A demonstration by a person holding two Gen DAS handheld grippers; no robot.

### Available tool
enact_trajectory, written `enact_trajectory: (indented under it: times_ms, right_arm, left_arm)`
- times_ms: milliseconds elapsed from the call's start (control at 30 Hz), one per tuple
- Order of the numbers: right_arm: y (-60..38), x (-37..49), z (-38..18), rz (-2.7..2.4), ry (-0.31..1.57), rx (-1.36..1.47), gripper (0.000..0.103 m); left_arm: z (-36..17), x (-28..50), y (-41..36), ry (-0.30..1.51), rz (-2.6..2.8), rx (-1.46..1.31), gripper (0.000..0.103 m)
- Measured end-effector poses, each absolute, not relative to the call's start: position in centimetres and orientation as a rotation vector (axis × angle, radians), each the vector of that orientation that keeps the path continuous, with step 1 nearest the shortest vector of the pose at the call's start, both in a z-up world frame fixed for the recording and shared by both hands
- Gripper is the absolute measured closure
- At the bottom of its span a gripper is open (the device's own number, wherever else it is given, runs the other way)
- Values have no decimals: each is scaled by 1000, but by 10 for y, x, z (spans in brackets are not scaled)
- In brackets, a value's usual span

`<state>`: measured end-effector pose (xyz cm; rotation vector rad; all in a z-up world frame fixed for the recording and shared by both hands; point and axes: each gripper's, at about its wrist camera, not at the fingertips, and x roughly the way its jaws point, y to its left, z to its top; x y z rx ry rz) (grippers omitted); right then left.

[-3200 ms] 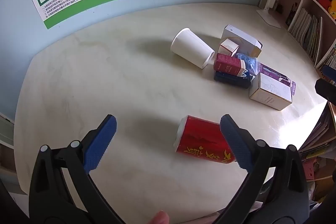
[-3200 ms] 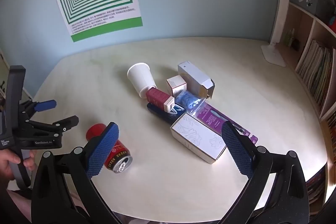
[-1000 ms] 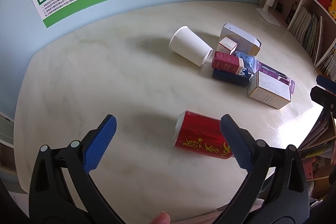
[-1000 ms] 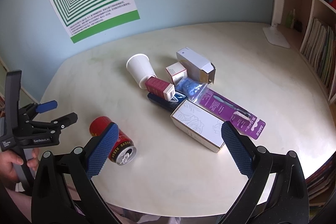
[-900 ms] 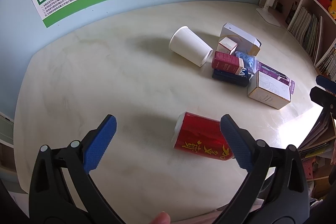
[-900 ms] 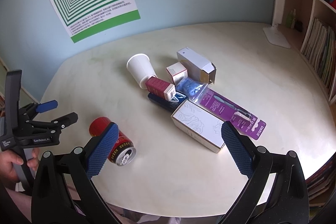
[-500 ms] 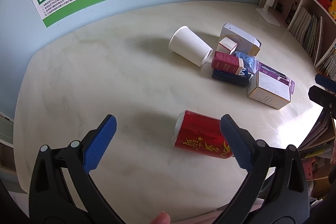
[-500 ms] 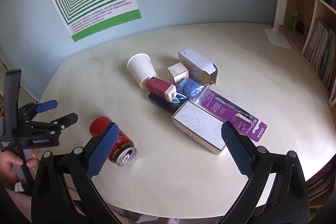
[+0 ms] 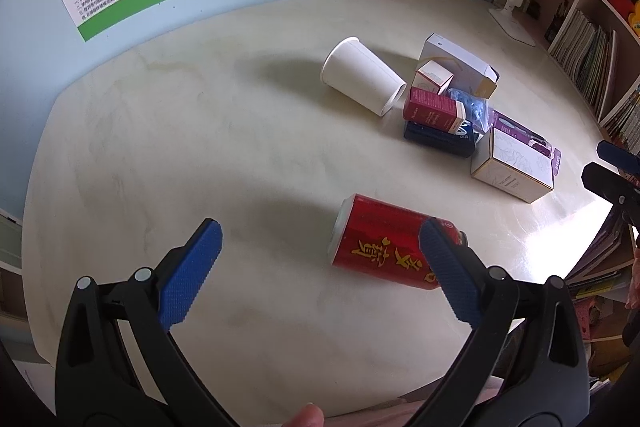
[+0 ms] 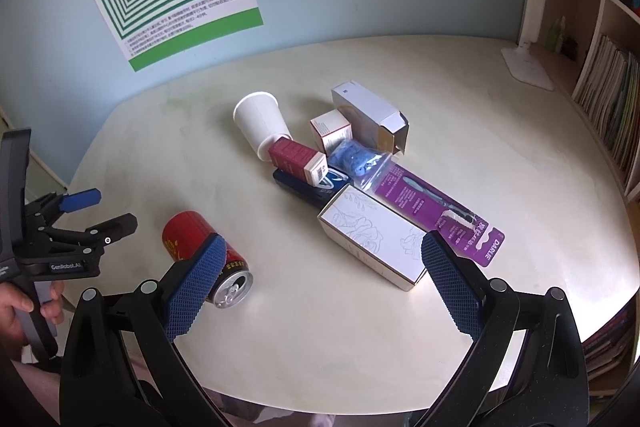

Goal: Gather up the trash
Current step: 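Grasp the red can with the left tool while the right tool grasps the rose-printed box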

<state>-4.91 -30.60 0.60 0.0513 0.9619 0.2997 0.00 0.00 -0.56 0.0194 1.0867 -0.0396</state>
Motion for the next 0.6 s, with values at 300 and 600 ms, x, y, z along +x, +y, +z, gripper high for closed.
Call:
enact_trajectory:
  times_ms: [300,600]
  right_arm:
    - [-287,-38,-4,289,991,-70,6]
    - [-283,-19,-16,359,1008,-175,6]
  left_arm:
    - [-14,10,17,1144,-64,-103,7]
    - [-27,17,13,1202,-23,-126,7]
